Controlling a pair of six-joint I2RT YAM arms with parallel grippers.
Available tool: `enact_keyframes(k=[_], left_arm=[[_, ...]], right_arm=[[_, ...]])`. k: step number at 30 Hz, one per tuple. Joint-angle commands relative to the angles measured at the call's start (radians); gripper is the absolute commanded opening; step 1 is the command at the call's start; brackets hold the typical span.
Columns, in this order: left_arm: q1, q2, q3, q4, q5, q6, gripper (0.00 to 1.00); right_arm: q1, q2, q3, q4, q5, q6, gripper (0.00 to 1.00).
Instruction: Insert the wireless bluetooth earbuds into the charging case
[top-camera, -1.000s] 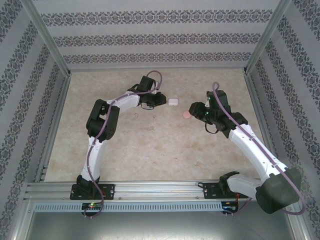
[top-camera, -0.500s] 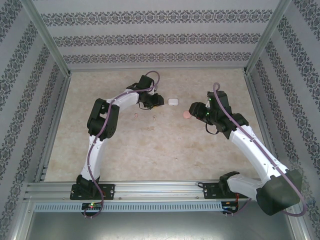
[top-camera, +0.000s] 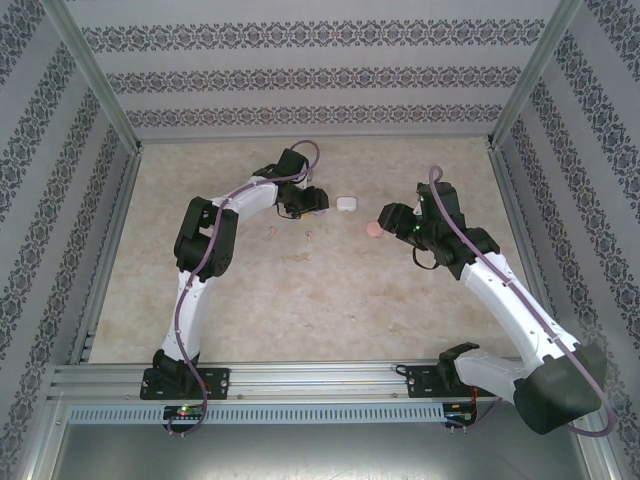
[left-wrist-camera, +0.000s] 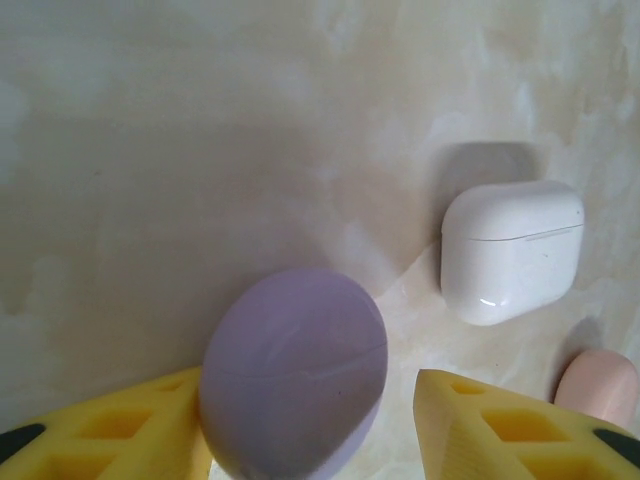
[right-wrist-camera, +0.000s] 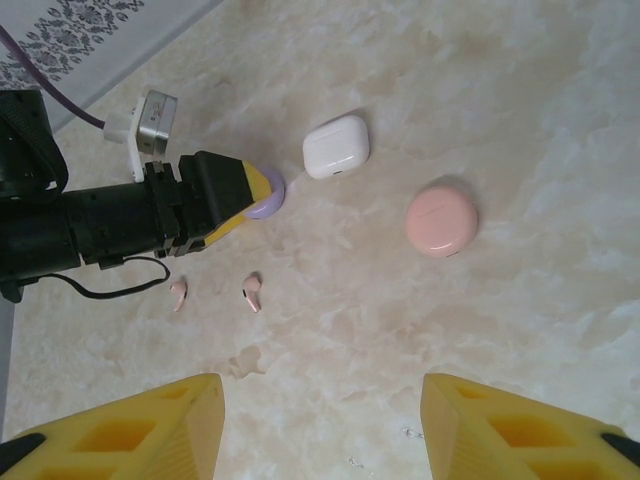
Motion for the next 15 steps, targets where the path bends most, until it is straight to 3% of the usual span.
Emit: enact_keyframes(k=[1,7,15], left_arm=[[0.025,-0.032,0.018,-0.120,-0.109,0.038,0.56],[0.039,-0.089,0.016,-0.150,-0.167,0.078,0.57],[0.040,-0.307,-0.033,-0.143,-0.259,0.162,0.58]], right_arm=[[-0.007,-0.013,0.031,-0.015,0.027,-0.012,0.56],[-0.006,0.013,0.038,-0.017,0.032,-0.019,0.56],[-0.001,0.135,0.061,-0.024,0.057,-0.071,0.63]])
